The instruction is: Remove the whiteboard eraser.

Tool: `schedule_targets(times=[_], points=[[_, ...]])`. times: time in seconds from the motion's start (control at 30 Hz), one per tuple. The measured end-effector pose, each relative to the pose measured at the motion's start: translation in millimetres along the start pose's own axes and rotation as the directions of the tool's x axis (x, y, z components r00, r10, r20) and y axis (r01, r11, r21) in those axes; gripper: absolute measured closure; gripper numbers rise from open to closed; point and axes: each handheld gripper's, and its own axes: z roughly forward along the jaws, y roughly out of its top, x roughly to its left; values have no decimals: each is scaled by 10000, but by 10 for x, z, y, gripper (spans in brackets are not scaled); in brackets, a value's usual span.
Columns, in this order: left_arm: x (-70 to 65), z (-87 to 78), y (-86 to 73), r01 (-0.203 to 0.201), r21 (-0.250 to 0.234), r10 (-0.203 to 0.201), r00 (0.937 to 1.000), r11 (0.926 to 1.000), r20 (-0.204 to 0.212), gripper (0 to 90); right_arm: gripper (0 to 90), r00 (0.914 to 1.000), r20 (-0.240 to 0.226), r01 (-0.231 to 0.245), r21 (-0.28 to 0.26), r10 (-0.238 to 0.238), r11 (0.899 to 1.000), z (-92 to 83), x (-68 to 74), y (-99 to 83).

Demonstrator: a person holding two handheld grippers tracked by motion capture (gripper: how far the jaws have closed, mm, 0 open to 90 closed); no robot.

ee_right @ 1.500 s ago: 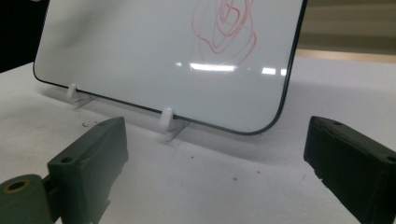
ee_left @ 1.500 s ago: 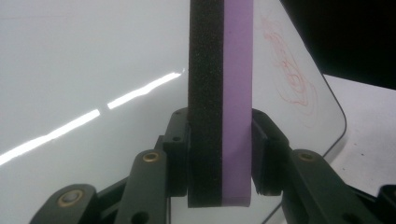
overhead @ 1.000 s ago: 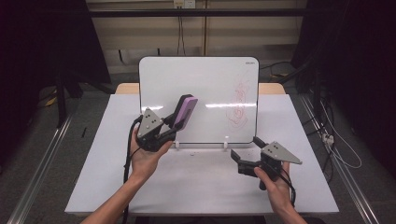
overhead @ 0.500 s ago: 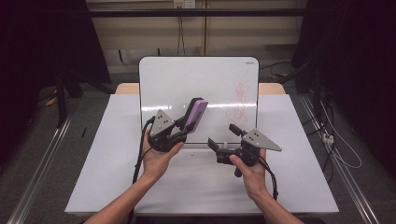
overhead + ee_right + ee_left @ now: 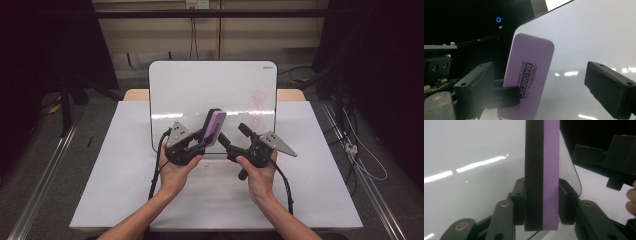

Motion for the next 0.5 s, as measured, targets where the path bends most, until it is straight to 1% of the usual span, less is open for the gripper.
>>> schedule_targets(times=[0.13,0.2,0.3,0.37,0.43,0.5], points=[[-44,0,-7,-13,24,12,9999,10000,127,641,142,10000,32,-85,-85,85,9999,29,1,-28],[-68,9,-15,23,16,-24,9998,10000,211,641,170,9997,114,-193,-238,195,9995,31,-6,-31],[-103,28,-41,20,105,-23,9995,9999,303,641,280,9990,-20,-458,-269,457,9986,37,6,-45],[-124,43,-52,-50,166,45,9994,9998,346,641,298,9990,-97,-434,-189,432,9989,39,25,-69],[-143,51,-59,-68,181,61,9993,9998,370,641,324,9965,-174,-821,-195,818,9964,41,36,-92],[-151,50,-59,-80,144,76,9995,9999,309,641,347,9948,-111,-1013,-203,1011,9946,34,37,-113]])
